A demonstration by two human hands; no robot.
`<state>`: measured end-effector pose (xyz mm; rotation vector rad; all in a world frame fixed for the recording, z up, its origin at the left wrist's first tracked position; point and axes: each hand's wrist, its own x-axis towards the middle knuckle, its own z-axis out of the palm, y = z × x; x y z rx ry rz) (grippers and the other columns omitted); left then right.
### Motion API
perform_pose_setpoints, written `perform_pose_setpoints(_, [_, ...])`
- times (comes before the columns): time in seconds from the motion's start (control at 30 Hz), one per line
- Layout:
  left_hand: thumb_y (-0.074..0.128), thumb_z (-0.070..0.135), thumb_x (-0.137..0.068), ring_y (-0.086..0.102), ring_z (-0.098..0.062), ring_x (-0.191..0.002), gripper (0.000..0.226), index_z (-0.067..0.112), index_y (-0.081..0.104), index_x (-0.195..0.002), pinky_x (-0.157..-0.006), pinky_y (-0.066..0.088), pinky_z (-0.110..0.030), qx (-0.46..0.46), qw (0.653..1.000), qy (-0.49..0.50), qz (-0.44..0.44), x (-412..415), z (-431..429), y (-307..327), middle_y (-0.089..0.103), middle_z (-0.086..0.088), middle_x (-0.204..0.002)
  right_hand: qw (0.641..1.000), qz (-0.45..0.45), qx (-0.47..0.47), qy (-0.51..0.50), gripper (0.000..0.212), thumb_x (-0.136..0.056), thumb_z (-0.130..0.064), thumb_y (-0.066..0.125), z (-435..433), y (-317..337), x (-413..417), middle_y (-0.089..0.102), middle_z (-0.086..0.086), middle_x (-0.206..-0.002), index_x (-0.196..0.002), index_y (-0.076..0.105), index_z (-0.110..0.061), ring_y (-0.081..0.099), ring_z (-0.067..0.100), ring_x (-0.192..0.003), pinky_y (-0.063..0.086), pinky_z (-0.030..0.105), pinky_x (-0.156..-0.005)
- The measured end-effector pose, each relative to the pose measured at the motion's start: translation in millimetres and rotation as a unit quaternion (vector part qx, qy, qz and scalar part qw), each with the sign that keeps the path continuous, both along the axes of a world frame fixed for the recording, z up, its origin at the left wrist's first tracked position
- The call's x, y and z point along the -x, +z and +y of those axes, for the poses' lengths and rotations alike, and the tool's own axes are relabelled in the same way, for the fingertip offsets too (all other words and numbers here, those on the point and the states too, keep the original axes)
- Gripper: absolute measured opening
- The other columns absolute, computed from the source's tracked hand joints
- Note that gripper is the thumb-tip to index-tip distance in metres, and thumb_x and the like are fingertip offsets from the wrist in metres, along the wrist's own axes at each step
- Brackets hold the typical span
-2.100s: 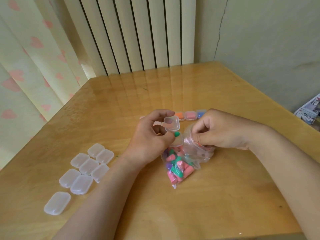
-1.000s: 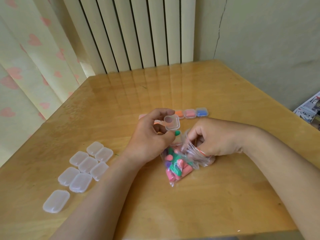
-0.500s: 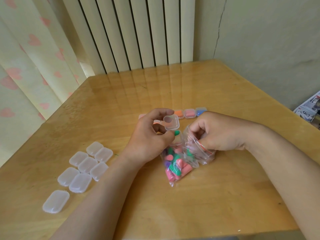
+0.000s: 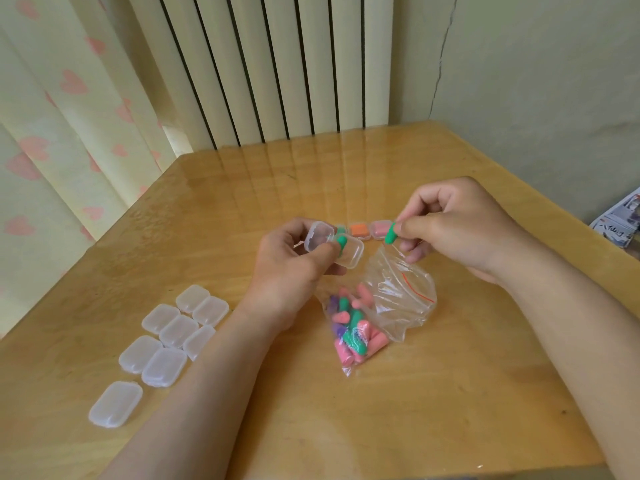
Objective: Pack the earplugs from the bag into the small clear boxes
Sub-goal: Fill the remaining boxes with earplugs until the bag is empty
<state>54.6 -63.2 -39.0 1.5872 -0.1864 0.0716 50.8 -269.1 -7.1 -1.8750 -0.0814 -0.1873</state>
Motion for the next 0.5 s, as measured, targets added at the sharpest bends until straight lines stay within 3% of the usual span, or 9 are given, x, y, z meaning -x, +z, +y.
perform_pose_setpoints(0.17, [0.069,-0.004,-0.087,0.071,-0.021,-0.064,0.006,0.002,0.067,-0.086,-0.067,0.060,-0.035,0.008,1.000,0.001,-0.002,0.6,-1.7,-0.3,0.072,0.000,-0.080,0.997,-0.062,0.001,0.037,0.021,-0.082,0.006,0.073,8.7,-4.5,3.8,0.072,0.019,-0.077,-0.067,0.068,-0.007,0.066,0.025,-0.064,0.058,0.037,-0.055])
perform_pose_setpoints(0.3, [0.069,-0.005,-0.087,0.072,-0.022,-0.066,0.006,0.001,0.067,-0.085,-0.063,0.058,-0.030,0.018,1.000,-0.006,-0.003,2.1,-2.9,1.0,0.071,-0.004,-0.081,0.995,-0.065,0.042,0.063,0.015,-0.083,-0.003,0.076,16.4,-13.6,5.8,0.073,0.021,-0.081,-0.072,0.071,-0.012,0.066,0.037,-0.064,0.057,0.050,-0.062])
perform_pose_setpoints(0.4, [0.068,-0.004,-0.087,0.071,-0.021,-0.063,0.005,0.000,0.066,-0.086,-0.063,0.058,-0.030,0.015,1.000,-0.008,0.001,2.5,-3.0,1.0,0.071,-0.002,-0.080,0.994,-0.077,0.054,0.055,0.013,-0.082,-0.006,0.079,19.4,-15.1,6.7,0.074,0.018,-0.083,-0.073,0.072,-0.014,0.068,0.044,-0.080,0.056,0.056,-0.073])
perform_pose_setpoints(0.5, [0.068,-0.004,-0.088,0.071,-0.022,-0.062,0.003,-0.003,0.066,-0.089,-0.061,0.057,-0.028,0.014,1.000,-0.008,0.000,2.7,-3.3,0.9,0.071,-0.005,-0.083,0.994,-0.083,0.052,0.056,0.012,-0.081,-0.005,0.080,20.7,-14.6,7.8,0.073,0.021,-0.084,-0.074,0.072,-0.012,0.068,0.047,-0.082,0.055,0.061,-0.074])
